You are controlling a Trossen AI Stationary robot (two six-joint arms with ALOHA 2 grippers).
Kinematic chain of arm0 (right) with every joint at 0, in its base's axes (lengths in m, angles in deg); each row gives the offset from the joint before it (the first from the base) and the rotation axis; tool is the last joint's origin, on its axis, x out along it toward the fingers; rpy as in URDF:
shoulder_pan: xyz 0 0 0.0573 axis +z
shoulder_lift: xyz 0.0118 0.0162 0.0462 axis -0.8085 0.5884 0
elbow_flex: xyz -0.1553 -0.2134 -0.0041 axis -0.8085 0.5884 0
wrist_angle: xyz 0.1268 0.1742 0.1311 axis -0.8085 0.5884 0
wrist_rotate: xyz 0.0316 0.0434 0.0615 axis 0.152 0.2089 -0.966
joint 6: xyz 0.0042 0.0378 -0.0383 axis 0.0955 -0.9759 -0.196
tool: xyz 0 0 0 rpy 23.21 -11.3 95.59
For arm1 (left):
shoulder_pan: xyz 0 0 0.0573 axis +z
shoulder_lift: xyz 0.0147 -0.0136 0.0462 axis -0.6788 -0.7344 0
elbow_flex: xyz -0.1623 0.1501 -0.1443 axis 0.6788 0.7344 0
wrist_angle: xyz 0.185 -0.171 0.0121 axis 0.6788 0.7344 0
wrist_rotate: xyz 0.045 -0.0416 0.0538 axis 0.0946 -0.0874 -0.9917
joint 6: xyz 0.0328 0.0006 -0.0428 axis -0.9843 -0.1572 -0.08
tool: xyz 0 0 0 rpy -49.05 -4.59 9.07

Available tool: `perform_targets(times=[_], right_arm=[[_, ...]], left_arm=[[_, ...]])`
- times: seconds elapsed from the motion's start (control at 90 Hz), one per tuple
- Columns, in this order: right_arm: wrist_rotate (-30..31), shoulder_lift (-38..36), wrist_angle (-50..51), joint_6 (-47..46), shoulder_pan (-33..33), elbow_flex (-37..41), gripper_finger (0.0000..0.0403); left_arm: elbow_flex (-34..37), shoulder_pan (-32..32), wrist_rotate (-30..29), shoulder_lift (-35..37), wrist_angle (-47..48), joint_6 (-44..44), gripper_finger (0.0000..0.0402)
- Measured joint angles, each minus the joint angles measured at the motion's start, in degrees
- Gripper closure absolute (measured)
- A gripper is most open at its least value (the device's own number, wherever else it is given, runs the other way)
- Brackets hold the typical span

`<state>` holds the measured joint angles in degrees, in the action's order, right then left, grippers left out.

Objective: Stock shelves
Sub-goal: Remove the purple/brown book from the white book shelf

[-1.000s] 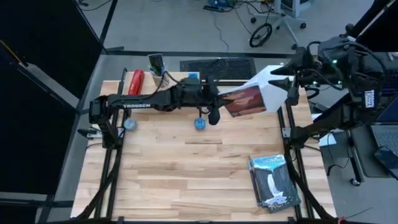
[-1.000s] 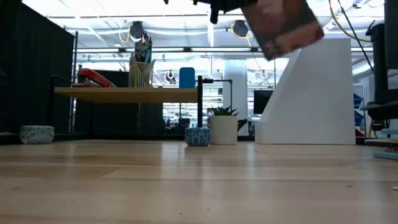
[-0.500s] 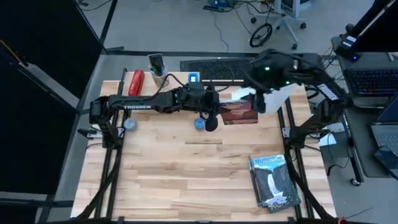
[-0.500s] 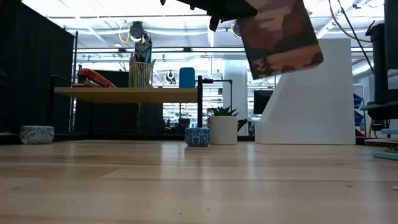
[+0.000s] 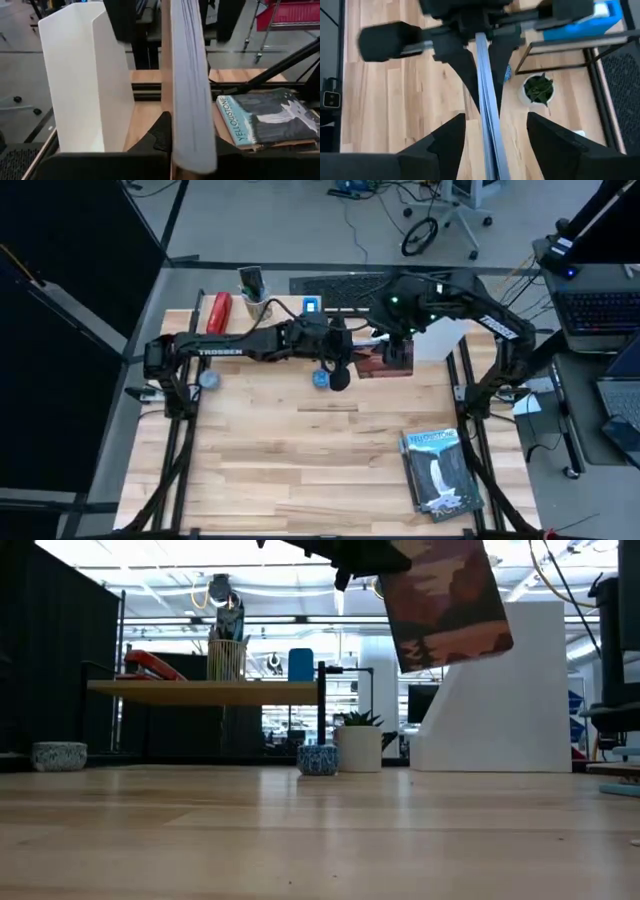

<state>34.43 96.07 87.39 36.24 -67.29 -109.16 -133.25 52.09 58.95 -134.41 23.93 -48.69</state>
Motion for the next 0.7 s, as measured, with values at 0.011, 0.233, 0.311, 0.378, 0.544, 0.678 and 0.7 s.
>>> perform_targets(times=[0.011,0.233,0.311,0.378,0.544,0.678,0.7], right_arm=[[0.0,0.0,0.0,-0.2,0.0,0.3,0.0222],[-1.8,-1.9,-0.2,-2.4,0.1,8.2,0.0329],[-2.5,-3.0,-0.4,-2.5,0.1,9.9,0.0381],[-2.4,-4.2,-1.0,-3.4,0.3,11.2,0.0391],[-3.0,-7.0,-2.0,-8.1,0.6,13.8,0.0398],[-4.9,-10.1,2.5,-11.8,1.6,16.0,0.0399],[-5.4,-10.6,2.3,-12.2,1.8,16.3,0.0400]], left_arm=[[0.0,0.0,0.0,0.0,0.0,0.0,0.0395],[0.0,0.0,0.0,0.0,1.2,0.0,0.0393],[0.0,-0.2,0.1,0.0,2.0,0.0,0.0392],[0.0,-0.1,0.8,0.0,2.3,0.0,0.0392],[-0.3,-0.2,0.9,0.1,2.3,0.1,0.0384],[0.0,0.1,1.2,0.2,6.5,0.1,0.0337],[0.0,0.1,1.1,0.1,7.0,0.0,0.0326]])
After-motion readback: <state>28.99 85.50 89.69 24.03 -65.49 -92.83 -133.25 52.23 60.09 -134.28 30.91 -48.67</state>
